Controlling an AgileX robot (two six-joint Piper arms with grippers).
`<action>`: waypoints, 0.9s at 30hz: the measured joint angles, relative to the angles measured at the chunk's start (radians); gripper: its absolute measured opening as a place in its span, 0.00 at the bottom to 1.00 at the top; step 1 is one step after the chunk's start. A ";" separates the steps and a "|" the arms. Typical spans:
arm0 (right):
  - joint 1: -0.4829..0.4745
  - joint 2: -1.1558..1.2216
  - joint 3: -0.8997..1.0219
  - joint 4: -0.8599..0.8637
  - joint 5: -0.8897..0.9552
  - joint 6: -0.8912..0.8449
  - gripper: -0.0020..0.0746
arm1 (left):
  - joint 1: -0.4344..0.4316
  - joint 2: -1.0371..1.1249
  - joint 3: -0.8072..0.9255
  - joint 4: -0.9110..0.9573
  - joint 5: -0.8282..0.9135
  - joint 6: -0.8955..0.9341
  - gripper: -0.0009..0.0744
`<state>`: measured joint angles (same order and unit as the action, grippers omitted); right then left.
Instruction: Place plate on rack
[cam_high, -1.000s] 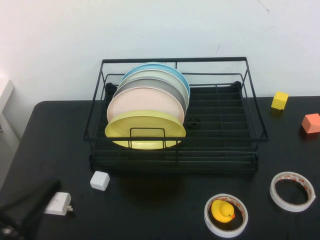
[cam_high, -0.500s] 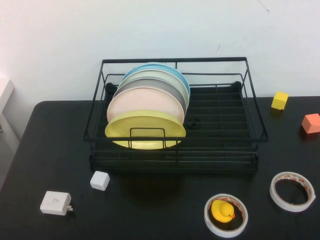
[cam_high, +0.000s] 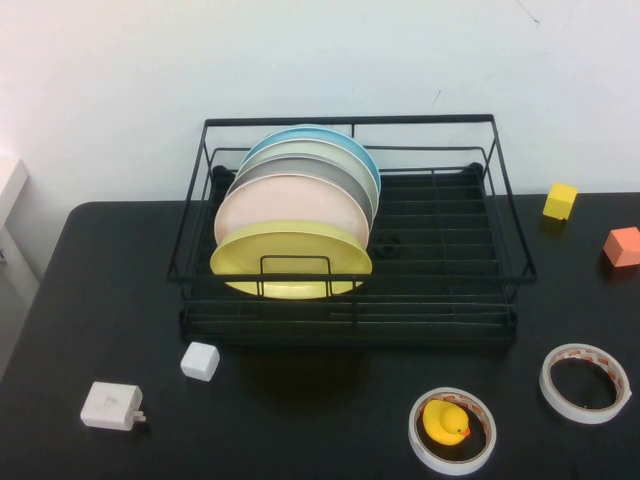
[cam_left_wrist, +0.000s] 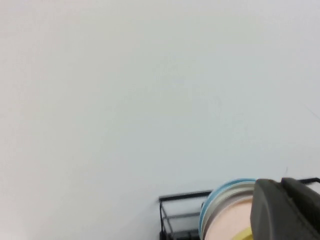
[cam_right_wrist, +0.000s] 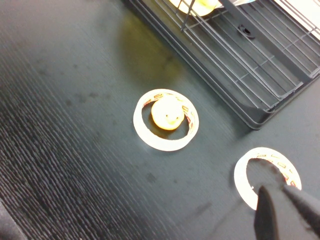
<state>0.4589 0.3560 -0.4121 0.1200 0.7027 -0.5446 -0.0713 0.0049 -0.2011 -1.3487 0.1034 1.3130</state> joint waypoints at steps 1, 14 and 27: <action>0.000 0.000 0.000 0.000 0.000 0.000 0.03 | 0.017 -0.007 0.000 0.131 0.013 -0.148 0.01; 0.000 0.000 0.000 0.006 0.000 0.000 0.03 | 0.075 -0.019 0.090 0.992 0.112 -1.168 0.01; 0.000 0.000 0.000 0.008 0.000 0.000 0.03 | 0.058 -0.019 0.222 1.309 -0.167 -1.456 0.01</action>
<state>0.4589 0.3560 -0.4121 0.1278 0.7027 -0.5446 -0.0137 -0.0141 0.0209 -0.0397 -0.0637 -0.1426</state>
